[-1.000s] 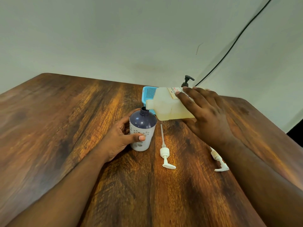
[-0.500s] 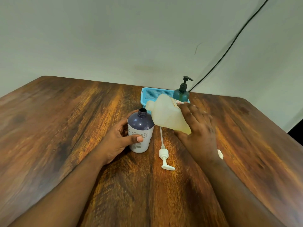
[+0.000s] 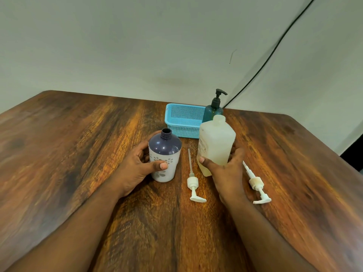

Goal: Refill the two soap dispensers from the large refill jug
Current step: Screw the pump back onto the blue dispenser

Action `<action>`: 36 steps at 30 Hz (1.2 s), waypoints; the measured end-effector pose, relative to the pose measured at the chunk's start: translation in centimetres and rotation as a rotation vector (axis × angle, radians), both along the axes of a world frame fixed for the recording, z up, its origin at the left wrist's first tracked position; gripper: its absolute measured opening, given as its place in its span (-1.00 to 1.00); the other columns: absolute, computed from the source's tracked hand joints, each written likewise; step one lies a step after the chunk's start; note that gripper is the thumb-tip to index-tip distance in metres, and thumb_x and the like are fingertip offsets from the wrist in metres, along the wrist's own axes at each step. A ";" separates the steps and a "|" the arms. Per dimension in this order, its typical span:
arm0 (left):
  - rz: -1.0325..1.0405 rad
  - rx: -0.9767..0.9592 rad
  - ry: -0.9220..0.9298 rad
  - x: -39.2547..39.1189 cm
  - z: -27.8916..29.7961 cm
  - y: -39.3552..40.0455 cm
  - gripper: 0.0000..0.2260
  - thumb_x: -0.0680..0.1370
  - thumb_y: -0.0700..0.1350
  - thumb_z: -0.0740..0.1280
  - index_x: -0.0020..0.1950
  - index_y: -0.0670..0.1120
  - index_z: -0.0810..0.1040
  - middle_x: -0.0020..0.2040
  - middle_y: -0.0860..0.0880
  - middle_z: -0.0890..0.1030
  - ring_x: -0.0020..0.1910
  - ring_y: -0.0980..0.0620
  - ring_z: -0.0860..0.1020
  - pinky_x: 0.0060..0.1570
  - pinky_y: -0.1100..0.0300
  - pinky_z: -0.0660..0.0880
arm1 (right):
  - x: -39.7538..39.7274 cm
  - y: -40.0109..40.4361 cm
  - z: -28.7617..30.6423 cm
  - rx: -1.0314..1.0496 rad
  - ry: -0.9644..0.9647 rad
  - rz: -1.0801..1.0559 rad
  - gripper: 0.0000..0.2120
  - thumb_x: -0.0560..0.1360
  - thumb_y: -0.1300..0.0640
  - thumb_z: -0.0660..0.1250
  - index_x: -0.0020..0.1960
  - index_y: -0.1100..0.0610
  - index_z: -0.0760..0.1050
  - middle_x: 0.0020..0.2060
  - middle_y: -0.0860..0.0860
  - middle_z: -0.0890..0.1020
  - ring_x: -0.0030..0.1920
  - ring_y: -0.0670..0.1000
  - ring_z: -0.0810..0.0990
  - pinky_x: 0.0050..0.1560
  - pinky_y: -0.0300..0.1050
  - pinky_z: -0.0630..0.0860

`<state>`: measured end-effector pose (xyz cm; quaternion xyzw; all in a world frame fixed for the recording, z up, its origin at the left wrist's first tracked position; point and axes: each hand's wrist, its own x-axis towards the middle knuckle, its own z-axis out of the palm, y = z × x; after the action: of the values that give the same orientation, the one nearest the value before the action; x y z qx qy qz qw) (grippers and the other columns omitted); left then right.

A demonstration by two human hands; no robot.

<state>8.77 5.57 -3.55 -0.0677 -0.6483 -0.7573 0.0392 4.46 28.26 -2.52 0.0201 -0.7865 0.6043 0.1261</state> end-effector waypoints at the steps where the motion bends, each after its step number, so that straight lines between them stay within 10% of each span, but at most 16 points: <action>1: 0.002 0.000 0.004 0.0 0.0 0.0 -0.11 0.07 0.07 0.70 0.36 0.15 0.46 0.23 0.07 0.65 0.21 0.11 0.61 0.06 0.26 0.58 | 0.0 -0.1 -0.2 -0.034 -0.018 -0.018 -0.13 0.24 0.04 0.61 0.34 -0.12 0.13 0.34 -0.09 0.39 0.34 -0.02 0.40 0.29 0.05 0.48; 9: -0.004 -0.010 0.013 -0.1 -0.1 0.0 -0.12 0.10 0.06 0.70 0.38 0.16 0.47 0.28 0.05 0.62 0.26 0.08 0.58 0.13 0.22 0.57 | 1.8 -0.2 -1.0 -0.147 -0.124 -0.073 0.01 0.21 0.07 0.64 0.40 -0.24 0.03 0.44 -0.03 0.32 0.39 0.02 0.36 0.35 0.08 0.42; 13: -0.002 -0.032 0.022 -0.1 -0.2 -0.2 -0.12 0.14 0.05 0.68 0.42 0.13 0.45 0.30 0.03 0.60 0.28 0.06 0.57 0.21 0.16 0.55 | 4.3 1.0 -1.4 -0.201 -0.102 -0.109 -0.29 0.34 0.22 0.55 0.25 -0.18 0.21 0.32 -0.09 0.37 0.28 -0.11 0.39 0.16 -0.28 0.44; 19: 0.004 -0.018 0.012 0.0 0.1 0.0 -0.23 0.09 0.03 0.69 0.27 0.23 0.52 0.21 0.11 0.65 0.21 0.14 0.60 0.07 0.28 0.57 | 5.5 2.5 -1.7 0.468 0.162 0.162 -0.67 0.51 0.26 0.36 0.14 -0.10 0.48 0.05 -0.22 0.50 0.05 -0.31 0.46 0.14 -0.22 0.54; 22: 0.003 -0.003 -0.002 0.1 0.1 0.0 -0.20 0.10 0.00 0.69 0.30 0.20 0.50 0.22 0.08 0.65 0.22 0.12 0.60 0.08 0.26 0.58 | 4.7 2.2 -1.4 0.775 0.304 0.391 -0.59 0.56 0.29 0.26 0.32 -0.05 0.46 0.26 -0.15 0.43 0.18 -0.24 0.43 0.17 -0.38 0.46; 29: 0.033 -0.017 -0.001 0.2 0.1 0.2 -0.35 0.29 -0.28 0.50 0.30 0.15 0.48 0.15 0.13 0.68 0.18 0.15 0.61 0.05 0.27 0.58 | 2.3 1.6 0.4 1.368 0.450 0.721 -0.50 0.57 0.23 0.22 0.46 -0.08 0.29 0.55 -0.01 0.12 0.44 0.08 0.30 0.37 0.05 0.36; 33: 0.037 -0.014 -0.011 0.4 0.3 0.3 -0.32 0.29 -0.28 0.50 0.36 0.09 0.46 0.14 0.11 0.68 0.21 0.11 0.61 0.06 0.26 0.58 | 2.2 1.5 1.0 1.370 0.493 0.727 -0.55 0.57 0.21 0.25 0.43 -0.01 0.34 0.50 0.06 0.28 0.42 0.11 0.37 0.34 0.08 0.43; 36: 0.037 -0.020 -0.007 0.6 0.4 0.4 -0.34 0.31 -0.32 0.47 0.34 0.09 0.45 0.11 0.14 0.69 0.16 0.16 0.62 0.02 0.30 0.57 | 3.1 1.8 1.7 0.972 0.662 0.596 -0.64 0.49 0.24 0.32 0.28 0.09 0.51 0.32 0.13 0.51 0.25 0.11 0.56 0.14 0.01 0.58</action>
<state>9.34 5.98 -3.13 -0.0535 -0.6572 -0.7501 0.0505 7.57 30.05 -0.86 0.4764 -0.8502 0.1511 0.1654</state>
